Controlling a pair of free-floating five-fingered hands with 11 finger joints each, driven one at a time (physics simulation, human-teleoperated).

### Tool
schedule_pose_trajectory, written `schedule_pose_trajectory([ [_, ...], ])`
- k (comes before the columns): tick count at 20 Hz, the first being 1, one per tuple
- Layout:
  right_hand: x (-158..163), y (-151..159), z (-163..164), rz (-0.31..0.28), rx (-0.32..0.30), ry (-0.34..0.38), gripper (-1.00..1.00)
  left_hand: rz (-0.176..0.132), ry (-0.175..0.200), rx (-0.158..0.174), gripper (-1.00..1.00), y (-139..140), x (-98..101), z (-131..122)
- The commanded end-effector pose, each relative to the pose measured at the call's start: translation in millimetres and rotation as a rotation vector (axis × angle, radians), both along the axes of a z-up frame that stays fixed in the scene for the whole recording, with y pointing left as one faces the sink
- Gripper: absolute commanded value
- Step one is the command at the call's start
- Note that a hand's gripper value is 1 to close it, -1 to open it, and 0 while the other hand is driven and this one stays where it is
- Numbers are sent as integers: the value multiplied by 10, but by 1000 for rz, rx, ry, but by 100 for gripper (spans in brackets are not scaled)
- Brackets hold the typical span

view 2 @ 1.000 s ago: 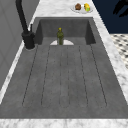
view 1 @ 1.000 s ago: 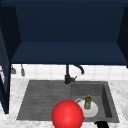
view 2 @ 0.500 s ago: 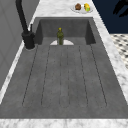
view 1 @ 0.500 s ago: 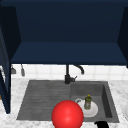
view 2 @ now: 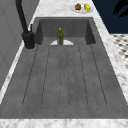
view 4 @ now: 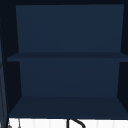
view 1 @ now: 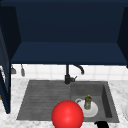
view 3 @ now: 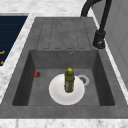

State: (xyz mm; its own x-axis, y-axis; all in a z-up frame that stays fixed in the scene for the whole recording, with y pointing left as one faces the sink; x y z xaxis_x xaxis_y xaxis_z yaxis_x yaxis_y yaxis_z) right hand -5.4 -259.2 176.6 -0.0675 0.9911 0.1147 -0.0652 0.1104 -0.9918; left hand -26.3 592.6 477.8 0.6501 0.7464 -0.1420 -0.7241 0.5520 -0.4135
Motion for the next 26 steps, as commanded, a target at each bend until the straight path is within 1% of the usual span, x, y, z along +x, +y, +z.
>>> schedule_pose_trajectory([
  [1, 0, 0, 0, 0, 0, 0, 0, -23, 125, -62, -100, -47, 59, -15],
  [4, 0, 0, 0, 0, 0, 0, 0, -39, 128, -54, -100, -86, 60, -40],
  [6, 0, 0, 0, 0, 0, 0, 0, -35, 131, -48, -100, -95, 116, -96],
  [7, 0, 0, 0, 0, 0, 0, 0, -30, 117, -52, -100, -120, 164, -148],
  [8, 0, 0, 0, 0, 0, 0, 0, -30, 101, -66, -100, -137, 176, -198],
  [9, 0, 0, 0, 0, 0, 0, 0, -20, 91, -76, -100, -153, 188, -253],
  [10, 0, 0, 0, 0, 0, 0, 0, -13, 90, -81, -100, -181, 200, -302],
  [11, 0, 0, 0, 0, 0, 0, 0, -23, 72, -86, -100, -165, 155, -390],
  [12, 0, 0, 0, 0, 0, 0, 0, -15, 108, -102, -100, -201, 156, -382],
  [14, 0, 0, 0, 0, 0, 0, 0, -12, 154, -135, -100, -227, 159, -348],
  [15, 0, 0, 0, 0, 0, 0, 0, -9, 155, -142, -100, -238, 160, -352],
  [19, 0, 0, 0, 0, 0, 0, 0, 7, 166, -136, -100, -241, 163, -418],
  [21, 0, 0, 0, 0, 0, 0, 0, 13, 175, -144, -100, -251, 165, -433],
  [22, 0, 0, 0, 0, 0, 0, 0, 16, 179, -142, -100, -252, 166, -444],
  [23, 0, 0, 0, 0, 0, 0, 0, 18, 184, -143, -100, -245, 212, -493],
  [24, 0, 0, 0, 0, 0, 0, 0, 10, 184, -149, -100, -244, 250, -531],
  [26, 0, 0, 0, 0, 0, 0, 0, 15, 189, -177, -100, -281, 293, -561],
])
